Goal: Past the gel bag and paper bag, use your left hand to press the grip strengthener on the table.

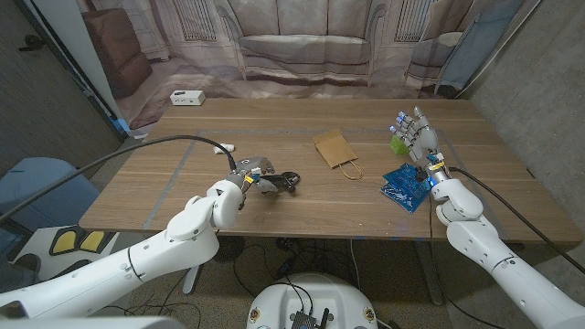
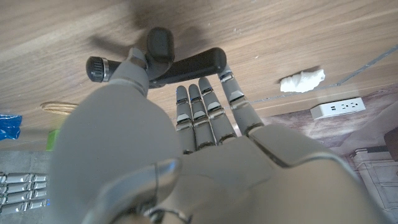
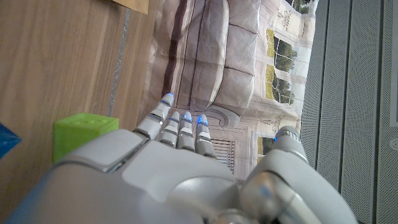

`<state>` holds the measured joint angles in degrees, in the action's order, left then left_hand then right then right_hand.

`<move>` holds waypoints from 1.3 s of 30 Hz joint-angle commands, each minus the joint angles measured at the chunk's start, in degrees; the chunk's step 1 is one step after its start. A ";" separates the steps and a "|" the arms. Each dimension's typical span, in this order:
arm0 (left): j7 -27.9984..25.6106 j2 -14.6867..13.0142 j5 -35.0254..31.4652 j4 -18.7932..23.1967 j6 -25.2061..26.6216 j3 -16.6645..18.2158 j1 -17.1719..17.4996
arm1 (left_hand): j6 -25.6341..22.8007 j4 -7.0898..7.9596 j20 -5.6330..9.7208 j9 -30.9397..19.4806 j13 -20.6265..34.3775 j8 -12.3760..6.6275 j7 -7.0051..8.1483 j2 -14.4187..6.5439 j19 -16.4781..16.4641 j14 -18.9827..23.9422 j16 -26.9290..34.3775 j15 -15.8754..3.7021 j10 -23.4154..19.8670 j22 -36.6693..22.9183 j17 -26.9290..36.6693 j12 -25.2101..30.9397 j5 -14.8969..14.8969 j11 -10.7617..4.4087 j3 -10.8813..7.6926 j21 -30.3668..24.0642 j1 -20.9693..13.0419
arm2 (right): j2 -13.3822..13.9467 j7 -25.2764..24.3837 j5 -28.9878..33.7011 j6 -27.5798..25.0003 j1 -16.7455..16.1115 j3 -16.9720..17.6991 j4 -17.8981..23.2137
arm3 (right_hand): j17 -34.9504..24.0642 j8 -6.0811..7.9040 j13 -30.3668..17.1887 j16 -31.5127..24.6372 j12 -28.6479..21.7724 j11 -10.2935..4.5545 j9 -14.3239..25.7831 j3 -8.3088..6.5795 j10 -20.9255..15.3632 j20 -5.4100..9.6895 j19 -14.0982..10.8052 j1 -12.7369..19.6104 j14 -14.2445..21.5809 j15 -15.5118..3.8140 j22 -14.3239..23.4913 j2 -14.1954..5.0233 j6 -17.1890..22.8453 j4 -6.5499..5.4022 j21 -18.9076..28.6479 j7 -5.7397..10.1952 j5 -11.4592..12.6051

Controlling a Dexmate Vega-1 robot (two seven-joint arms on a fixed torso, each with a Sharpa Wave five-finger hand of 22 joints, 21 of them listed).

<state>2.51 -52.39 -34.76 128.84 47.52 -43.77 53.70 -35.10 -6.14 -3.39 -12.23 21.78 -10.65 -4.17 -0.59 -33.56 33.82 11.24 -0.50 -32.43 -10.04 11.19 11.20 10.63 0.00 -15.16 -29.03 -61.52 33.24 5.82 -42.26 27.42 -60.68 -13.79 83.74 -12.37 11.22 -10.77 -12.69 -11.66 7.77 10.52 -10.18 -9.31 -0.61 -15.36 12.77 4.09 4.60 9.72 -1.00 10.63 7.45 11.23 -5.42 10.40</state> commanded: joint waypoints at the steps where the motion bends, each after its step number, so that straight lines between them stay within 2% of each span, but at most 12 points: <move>1: 3.78 0.99 -4.44 -1.08 3.23 -3.86 -1.87 | 0.11 -0.01 0.11 -0.01 -0.02 -0.47 0.40 0.25 0.34 -0.36 0.29 -0.19 -0.07 -0.04 0.03 0.40 -0.02 -0.09 0.17 0.12 0.60 | -0.03 -0.32 -0.24 -0.38 -0.35 0.09 0.36 | -0.14 -0.11 -0.32 0.31 0.18 -0.03 0.11 0.19 -0.25 -0.06 -0.48 0.39 0.53 0.11 0.17 -0.15 0.59 0.01 -0.07 0.01 0.28; 3: 4.95 1.16 -5.81 -1.42 3.85 -4.97 -2.43 | 0.13 0.01 0.22 0.02 -0.05 -0.48 0.43 0.21 0.36 -0.22 0.39 -0.30 -0.10 -0.04 0.03 0.44 -0.02 -0.11 0.25 0.18 0.70 | -0.12 -0.18 -0.17 -0.22 -0.27 0.01 0.13 | -0.13 -0.11 -0.32 0.30 0.17 0.01 0.11 0.19 -0.29 -0.06 -0.48 0.40 0.56 0.19 0.17 -0.14 0.59 0.02 -0.07 -0.02 0.28; 11: 6.17 1.37 -6.97 -1.51 4.27 -5.02 -2.37 | 0.11 -0.10 0.63 0.10 -0.18 -0.53 0.40 0.06 0.10 0.15 0.62 -0.43 -0.23 -0.05 -0.01 0.57 0.04 -0.18 0.43 0.27 0.80 | -0.15 -0.21 -0.03 -0.13 -0.28 -0.05 0.17 | -0.14 -0.10 -0.32 0.31 0.17 0.03 0.11 0.22 -0.29 -0.08 -0.50 0.39 0.56 0.13 0.17 -0.15 0.63 0.01 -0.07 0.02 0.28; 17: 6.92 0.93 -8.12 -1.17 3.95 -4.81 -2.39 | 1.08 -0.32 0.61 0.20 -0.36 -0.25 0.31 -0.15 1.42 -1.65 0.05 -0.01 1.09 -0.06 -0.07 0.19 0.12 -0.03 0.64 1.05 0.80 | -0.08 -0.28 0.20 -0.14 -0.25 -0.13 0.25 | -0.15 -0.10 -0.32 0.32 0.17 -0.02 0.11 0.26 -0.30 -0.09 -0.50 0.37 0.55 0.08 0.17 -0.15 0.63 -0.01 -0.07 0.01 0.28; 26: 9.45 0.17 -11.82 -0.32 3.97 -4.84 -2.86 | 2.94 0.55 0.19 0.44 -0.83 -0.06 0.89 1.23 3.46 -4.23 -0.43 0.50 3.01 -0.03 -0.33 0.02 -0.20 -0.58 2.84 2.65 4.20 | -0.12 -0.35 0.21 -0.04 -0.35 -0.11 0.35 | -0.15 -0.09 -0.32 0.32 0.16 0.08 0.11 0.25 -0.36 -0.08 -0.52 0.41 0.57 0.10 0.17 -0.22 0.68 0.00 -0.07 0.02 0.29; 31: 11.87 0.09 -14.01 -0.04 3.98 -4.86 -3.23 | 4.82 1.44 -0.50 0.58 -1.16 0.22 0.57 1.55 4.75 -5.92 -0.59 1.01 4.55 -0.05 -0.36 -0.11 -0.37 0.10 4.11 3.80 6.84 | -0.12 -0.59 0.20 -0.08 -0.44 -0.04 0.58 | -0.16 -0.09 -0.32 0.33 0.14 0.05 0.11 0.27 -0.41 -0.09 -0.53 0.40 0.57 0.08 0.18 -0.22 0.70 -0.01 -0.07 0.02 0.28; 39: 11.28 0.00 -14.38 0.85 2.90 -2.17 -1.39 | 5.60 2.01 -0.74 0.65 -1.35 0.18 0.56 1.78 5.35 -6.38 -0.47 1.02 5.11 -0.06 -0.40 0.00 -0.46 0.33 4.88 4.44 8.52 | -0.01 -0.73 0.65 0.05 -0.44 -0.13 0.67 | -0.16 -0.08 -0.32 0.35 0.15 0.02 0.11 0.29 -0.41 -0.11 -0.52 0.42 0.55 0.14 0.18 -0.24 0.75 -0.01 -0.07 0.04 0.28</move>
<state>12.95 -52.11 -47.38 128.69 51.37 -48.21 50.94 -29.85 -4.27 -4.09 -11.43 20.45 -10.64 -3.47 1.12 -28.36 27.83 10.79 0.59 -27.62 -10.05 10.64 11.20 10.36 0.10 -10.59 -24.86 -53.60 33.13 5.31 -41.99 27.27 -61.05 -13.86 84.22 -12.37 11.22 -10.78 -12.69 -11.66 7.77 10.52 -10.05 -9.31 -0.61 -15.36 12.77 4.30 4.81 9.72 -1.00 11.06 7.58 11.23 -5.42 10.40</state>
